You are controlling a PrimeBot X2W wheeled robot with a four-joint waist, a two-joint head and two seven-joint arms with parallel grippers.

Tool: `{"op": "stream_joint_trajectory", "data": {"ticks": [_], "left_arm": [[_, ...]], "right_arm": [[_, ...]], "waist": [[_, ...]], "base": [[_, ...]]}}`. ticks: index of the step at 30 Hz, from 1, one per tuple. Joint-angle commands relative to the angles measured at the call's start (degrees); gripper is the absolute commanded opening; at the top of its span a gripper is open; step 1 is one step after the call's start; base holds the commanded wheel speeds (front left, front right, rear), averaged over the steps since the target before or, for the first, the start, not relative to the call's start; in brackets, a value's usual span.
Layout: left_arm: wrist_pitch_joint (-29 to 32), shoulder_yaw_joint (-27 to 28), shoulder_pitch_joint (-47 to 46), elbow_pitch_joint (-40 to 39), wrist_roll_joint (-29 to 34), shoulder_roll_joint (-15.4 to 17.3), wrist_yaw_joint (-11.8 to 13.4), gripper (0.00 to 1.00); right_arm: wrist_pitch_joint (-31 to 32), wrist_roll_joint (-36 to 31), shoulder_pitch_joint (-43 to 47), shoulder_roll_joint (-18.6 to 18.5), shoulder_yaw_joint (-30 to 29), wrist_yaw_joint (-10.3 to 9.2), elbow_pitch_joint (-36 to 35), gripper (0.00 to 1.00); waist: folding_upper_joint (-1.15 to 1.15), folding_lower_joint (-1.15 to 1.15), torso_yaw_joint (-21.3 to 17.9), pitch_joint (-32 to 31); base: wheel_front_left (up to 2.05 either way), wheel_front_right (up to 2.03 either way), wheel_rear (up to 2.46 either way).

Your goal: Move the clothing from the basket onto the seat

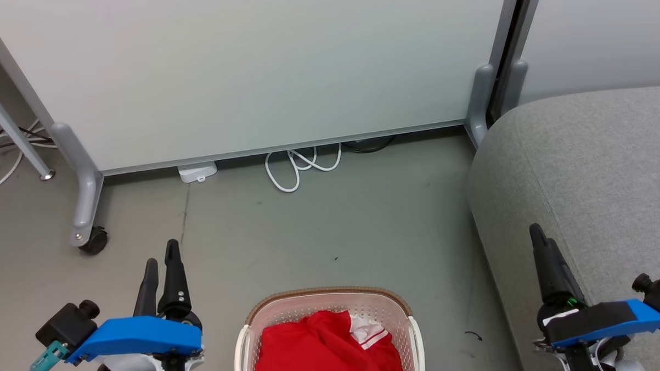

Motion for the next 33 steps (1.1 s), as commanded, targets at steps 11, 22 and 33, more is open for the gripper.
{"op": "stream_joint_trajectory", "data": {"ticks": [11, 22, 33], "left_arm": [[-2.42, -2.55, -1.89, -0.27, 10.74, 0.79, 1.83, 1.0], [-4.29, -4.46, -2.2, 0.19, 18.42, 1.23, 3.11, 1.0], [-5.97, -5.88, -2.43, 0.35, 25.13, 1.49, 3.99, 1.0]], "right_arm": [[-2.36, -14.22, -0.89, -0.52, 0.4, 0.13, -0.83, 1.0], [-4.21, -23.0, -0.45, -0.47, 0.2, 0.13, -0.34, 1.0], [-5.91, -30.18, -0.15, -0.48, 0.15, 0.15, -0.1, 1.0]], "waist": [[0.0, 0.0, 0.22, 0.17], [0.0, 0.0, 0.43, 0.4], [0.0, 0.0, 0.81, 0.51]], "base": [[0.0, 0.0, 0.0], [0.0, 0.0, 0.0], [0.0, 0.0, 0.0]]}}
